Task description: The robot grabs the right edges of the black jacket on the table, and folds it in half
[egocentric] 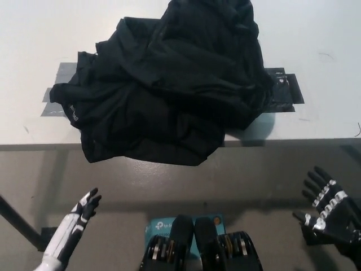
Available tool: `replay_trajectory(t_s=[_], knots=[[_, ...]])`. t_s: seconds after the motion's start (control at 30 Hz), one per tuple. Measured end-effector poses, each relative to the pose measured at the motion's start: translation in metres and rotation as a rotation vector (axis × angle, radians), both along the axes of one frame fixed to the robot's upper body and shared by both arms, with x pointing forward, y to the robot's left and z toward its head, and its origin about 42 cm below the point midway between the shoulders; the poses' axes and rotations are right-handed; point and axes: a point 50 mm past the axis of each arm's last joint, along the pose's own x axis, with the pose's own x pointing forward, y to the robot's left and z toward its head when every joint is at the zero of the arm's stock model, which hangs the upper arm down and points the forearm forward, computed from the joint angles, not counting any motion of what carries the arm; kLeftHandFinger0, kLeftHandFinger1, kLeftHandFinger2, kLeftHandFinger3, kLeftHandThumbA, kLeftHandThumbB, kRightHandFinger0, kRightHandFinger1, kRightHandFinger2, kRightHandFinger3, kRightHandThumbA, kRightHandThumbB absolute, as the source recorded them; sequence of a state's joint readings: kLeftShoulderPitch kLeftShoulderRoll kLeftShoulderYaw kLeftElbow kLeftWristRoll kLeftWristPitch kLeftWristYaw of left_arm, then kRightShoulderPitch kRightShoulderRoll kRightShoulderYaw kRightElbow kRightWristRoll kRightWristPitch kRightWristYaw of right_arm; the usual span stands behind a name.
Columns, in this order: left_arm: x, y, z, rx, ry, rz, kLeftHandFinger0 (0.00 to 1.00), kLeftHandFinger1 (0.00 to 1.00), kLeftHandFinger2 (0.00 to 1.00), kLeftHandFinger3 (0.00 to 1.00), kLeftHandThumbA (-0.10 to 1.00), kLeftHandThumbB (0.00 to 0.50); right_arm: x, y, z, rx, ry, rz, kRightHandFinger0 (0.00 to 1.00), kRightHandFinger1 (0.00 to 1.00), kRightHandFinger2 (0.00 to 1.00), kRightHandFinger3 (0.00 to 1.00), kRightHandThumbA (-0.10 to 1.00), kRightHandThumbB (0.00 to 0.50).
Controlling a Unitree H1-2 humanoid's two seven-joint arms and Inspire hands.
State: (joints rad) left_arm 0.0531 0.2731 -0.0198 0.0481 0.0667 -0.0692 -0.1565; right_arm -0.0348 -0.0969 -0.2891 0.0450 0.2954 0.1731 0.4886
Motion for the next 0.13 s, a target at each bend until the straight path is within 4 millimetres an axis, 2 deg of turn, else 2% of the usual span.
replay_trajectory(t_s=[0.07,0.13], knots=[[-0.0061,0.0013,-0.0040,0.000,0.014,0.004,1.00,1.00,1.00,1.00,1.00,0.179,-0.0054,0.0013,-0.0068,-0.007,0.022,0.010,1.00,1.00,1.00,1.00,1.00,0.064],[-0.0082,0.0017,-0.0053,0.000,0.019,0.005,1.00,1.00,1.00,1.00,1.00,0.179,-0.0081,0.0020,-0.0110,-0.007,0.036,0.013,1.00,1.00,1.00,1.00,1.00,0.063]])
